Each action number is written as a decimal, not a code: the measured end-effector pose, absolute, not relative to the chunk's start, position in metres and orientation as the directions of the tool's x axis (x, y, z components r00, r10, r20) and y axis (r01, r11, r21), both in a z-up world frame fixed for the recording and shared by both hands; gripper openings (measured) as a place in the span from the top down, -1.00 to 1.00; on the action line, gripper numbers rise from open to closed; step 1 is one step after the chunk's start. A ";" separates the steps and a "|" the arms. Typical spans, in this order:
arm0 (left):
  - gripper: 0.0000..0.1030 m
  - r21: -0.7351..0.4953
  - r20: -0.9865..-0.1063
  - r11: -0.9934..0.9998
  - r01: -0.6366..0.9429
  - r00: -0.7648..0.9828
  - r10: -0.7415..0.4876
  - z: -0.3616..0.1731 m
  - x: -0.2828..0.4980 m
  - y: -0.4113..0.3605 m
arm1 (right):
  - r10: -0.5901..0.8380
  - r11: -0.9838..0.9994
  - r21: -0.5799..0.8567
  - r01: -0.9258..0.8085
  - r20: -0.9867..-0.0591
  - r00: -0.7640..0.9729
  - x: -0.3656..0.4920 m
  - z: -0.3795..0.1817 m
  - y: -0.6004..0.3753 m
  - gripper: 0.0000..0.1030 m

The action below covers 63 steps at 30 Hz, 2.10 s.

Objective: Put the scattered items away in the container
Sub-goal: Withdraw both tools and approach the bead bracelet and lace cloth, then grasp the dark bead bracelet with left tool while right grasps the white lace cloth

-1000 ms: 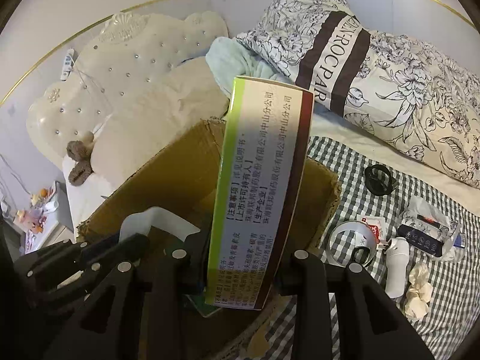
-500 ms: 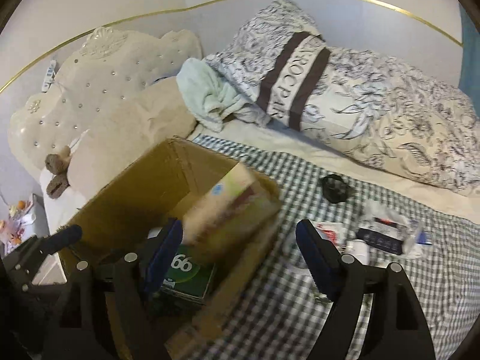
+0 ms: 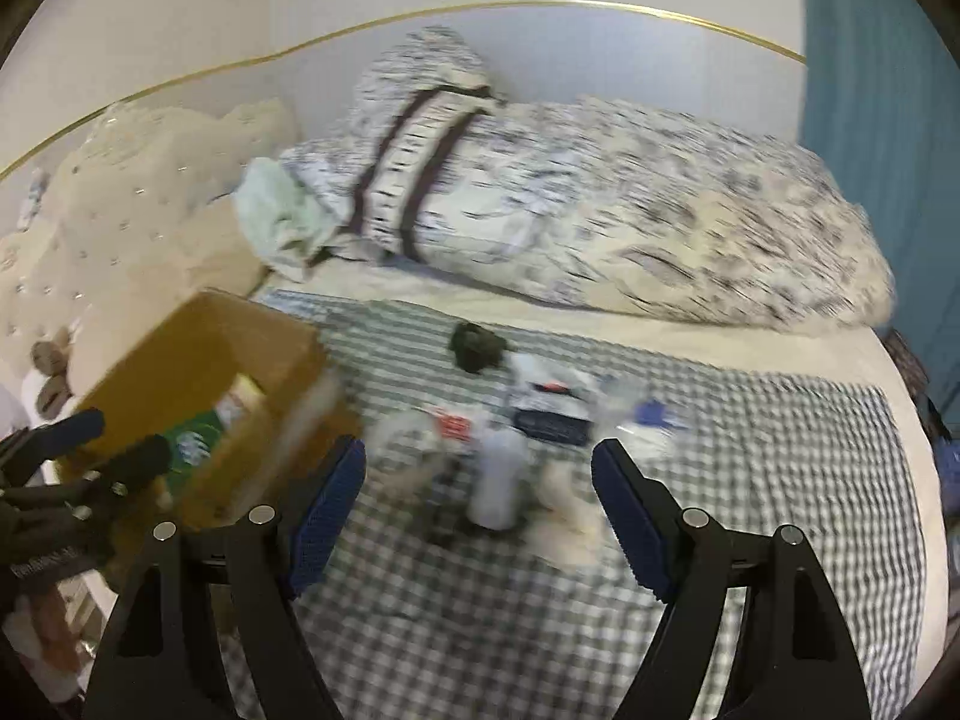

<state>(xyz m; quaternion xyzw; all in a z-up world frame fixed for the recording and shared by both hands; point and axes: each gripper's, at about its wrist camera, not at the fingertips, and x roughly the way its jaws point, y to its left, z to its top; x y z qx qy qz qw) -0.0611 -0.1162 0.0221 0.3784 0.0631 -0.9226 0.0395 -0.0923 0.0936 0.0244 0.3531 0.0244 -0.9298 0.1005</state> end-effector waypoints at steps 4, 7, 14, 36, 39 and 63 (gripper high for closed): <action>-0.80 -0.076 -0.717 -0.993 0.087 -0.697 -0.006 0.014 -0.067 -0.090 | -0.128 -0.989 0.030 0.147 -0.682 -0.720 -0.092 0.011 0.136 -0.51; -0.80 -0.068 -0.733 -0.996 0.061 -0.681 0.008 0.005 -0.074 -0.072 | -0.114 -0.992 0.044 0.116 -0.706 -0.699 -0.095 -0.004 0.157 -0.51; -0.80 -0.049 -0.760 -0.999 0.018 -0.649 0.026 -0.014 -0.092 -0.040 | -0.121 -0.991 0.056 0.118 -0.741 -0.660 -0.105 -0.029 0.175 -0.51; -0.80 -0.023 -0.840 -0.996 -0.081 -0.539 0.063 -0.142 -0.154 0.001 | -0.146 -0.974 0.033 0.223 -0.847 -0.511 -0.156 -0.108 0.164 -0.45; -0.80 -0.005 -0.829 -0.995 -0.098 -0.556 0.059 -0.153 -0.161 0.002 | -0.141 -0.974 0.030 0.224 -0.856 -0.498 -0.164 -0.117 0.161 -0.45; 0.78 -0.132 -0.808 -0.974 -0.181 -0.550 0.212 -0.144 -0.132 -0.008 | -0.157 -0.970 0.055 0.237 -0.887 -0.435 -0.161 -0.125 0.153 0.77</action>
